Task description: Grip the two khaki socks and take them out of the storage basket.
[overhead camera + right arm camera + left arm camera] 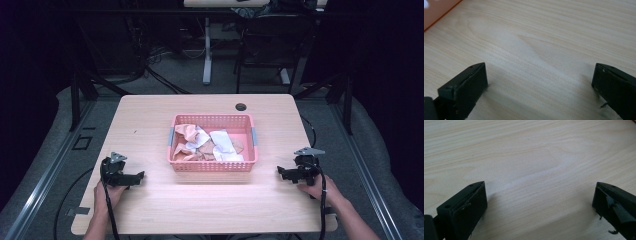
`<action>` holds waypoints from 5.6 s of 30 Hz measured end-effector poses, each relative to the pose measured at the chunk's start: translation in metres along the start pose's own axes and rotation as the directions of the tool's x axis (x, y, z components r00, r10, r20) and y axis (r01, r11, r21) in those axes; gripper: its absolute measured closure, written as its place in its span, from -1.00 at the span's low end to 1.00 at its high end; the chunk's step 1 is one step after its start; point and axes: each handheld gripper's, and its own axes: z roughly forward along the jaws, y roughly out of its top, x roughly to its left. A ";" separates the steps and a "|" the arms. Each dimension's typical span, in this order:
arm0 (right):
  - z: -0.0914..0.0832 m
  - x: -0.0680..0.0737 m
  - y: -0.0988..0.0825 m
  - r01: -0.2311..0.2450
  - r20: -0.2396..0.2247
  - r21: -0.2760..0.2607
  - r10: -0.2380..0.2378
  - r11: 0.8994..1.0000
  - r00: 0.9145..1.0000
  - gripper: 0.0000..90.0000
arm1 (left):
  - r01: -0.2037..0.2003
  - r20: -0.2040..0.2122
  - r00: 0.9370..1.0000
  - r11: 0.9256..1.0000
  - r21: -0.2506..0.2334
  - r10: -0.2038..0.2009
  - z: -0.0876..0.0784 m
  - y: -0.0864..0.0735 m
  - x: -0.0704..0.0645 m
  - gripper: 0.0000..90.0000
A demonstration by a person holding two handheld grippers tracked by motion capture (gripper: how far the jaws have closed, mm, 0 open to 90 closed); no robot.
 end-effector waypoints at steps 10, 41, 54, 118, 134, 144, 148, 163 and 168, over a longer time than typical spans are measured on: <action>0.000 0.000 0.000 0.003 -0.003 -0.001 -0.003 1.000 1.000 -1.00 | -0.016 -0.016 1.000 1.000 0.002 0.016 -0.014 0.015 -0.004 -1.00; 0.001 0.000 0.001 0.001 -0.008 -0.005 -0.001 1.000 1.000 -1.00 | -0.103 0.198 0.977 0.989 0.111 0.079 -0.072 0.122 -0.041 -1.00; 0.001 0.001 0.000 0.005 -0.005 -0.004 -0.005 1.000 1.000 -1.00 | -0.272 0.271 0.940 0.935 0.226 0.207 -0.032 0.165 -0.096 -1.00; -0.001 0.000 -0.001 0.023 -0.018 0.001 -0.023 1.000 1.000 -1.00 | -0.468 0.354 0.878 0.739 0.485 0.323 0.034 0.203 -0.160 0.90; -0.001 0.000 -0.001 0.028 -0.019 0.005 -0.028 1.000 0.999 -1.00 | -0.477 0.351 0.872 0.757 0.446 0.342 0.007 0.227 -0.155 0.89; -0.001 0.000 -0.001 0.024 -0.016 0.005 -0.024 1.000 1.000 -1.00 | -0.481 0.343 0.869 0.774 0.412 0.357 -0.012 0.247 -0.152 0.89; 0.000 0.000 -0.001 0.025 -0.016 0.002 -0.025 1.000 1.000 -1.00 | -0.480 0.344 0.869 0.777 0.408 0.356 -0.017 0.251 -0.150 0.89; 0.000 0.000 -0.001 0.027 -0.018 0.004 -0.027 1.000 0.999 -1.00 | -0.469 0.324 0.876 0.787 0.402 0.356 -0.034 0.261 -0.138 0.89; 0.000 0.000 -0.001 0.027 -0.019 0.004 -0.027 1.000 0.999 -1.00 | -0.459 0.317 0.881 0.793 0.401 0.350 -0.040 0.262 -0.130 0.89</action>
